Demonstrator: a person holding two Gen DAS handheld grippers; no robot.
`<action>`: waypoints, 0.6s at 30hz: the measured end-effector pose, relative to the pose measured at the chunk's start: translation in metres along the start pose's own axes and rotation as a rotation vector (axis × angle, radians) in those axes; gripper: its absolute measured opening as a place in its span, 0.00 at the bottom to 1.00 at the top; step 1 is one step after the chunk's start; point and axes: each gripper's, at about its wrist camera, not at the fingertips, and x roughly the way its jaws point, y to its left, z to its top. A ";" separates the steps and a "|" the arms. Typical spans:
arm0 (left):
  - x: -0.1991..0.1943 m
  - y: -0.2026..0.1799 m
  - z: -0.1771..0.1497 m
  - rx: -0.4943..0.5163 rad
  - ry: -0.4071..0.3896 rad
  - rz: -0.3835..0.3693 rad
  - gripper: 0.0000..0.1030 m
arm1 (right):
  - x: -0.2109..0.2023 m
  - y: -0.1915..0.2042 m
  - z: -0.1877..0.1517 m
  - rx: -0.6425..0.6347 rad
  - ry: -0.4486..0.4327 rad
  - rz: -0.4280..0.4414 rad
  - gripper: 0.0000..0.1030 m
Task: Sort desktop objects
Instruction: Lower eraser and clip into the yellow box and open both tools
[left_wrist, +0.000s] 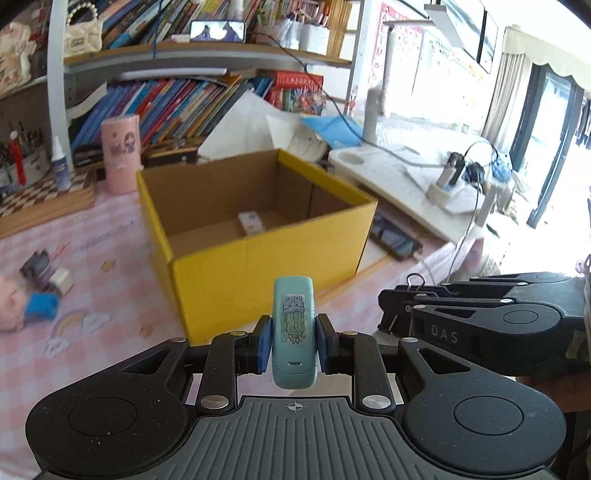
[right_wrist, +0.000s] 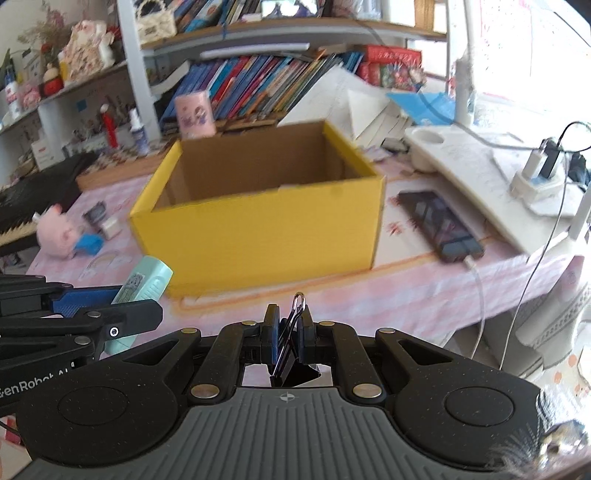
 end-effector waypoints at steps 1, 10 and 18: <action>0.003 -0.002 0.007 -0.001 -0.007 0.006 0.23 | 0.001 -0.006 0.005 -0.002 -0.014 -0.001 0.09; 0.028 -0.001 0.069 -0.033 -0.126 0.107 0.23 | 0.015 -0.040 0.055 -0.017 -0.114 0.070 0.09; 0.077 0.015 0.091 -0.075 -0.061 0.227 0.23 | 0.047 -0.046 0.099 -0.079 -0.172 0.149 0.09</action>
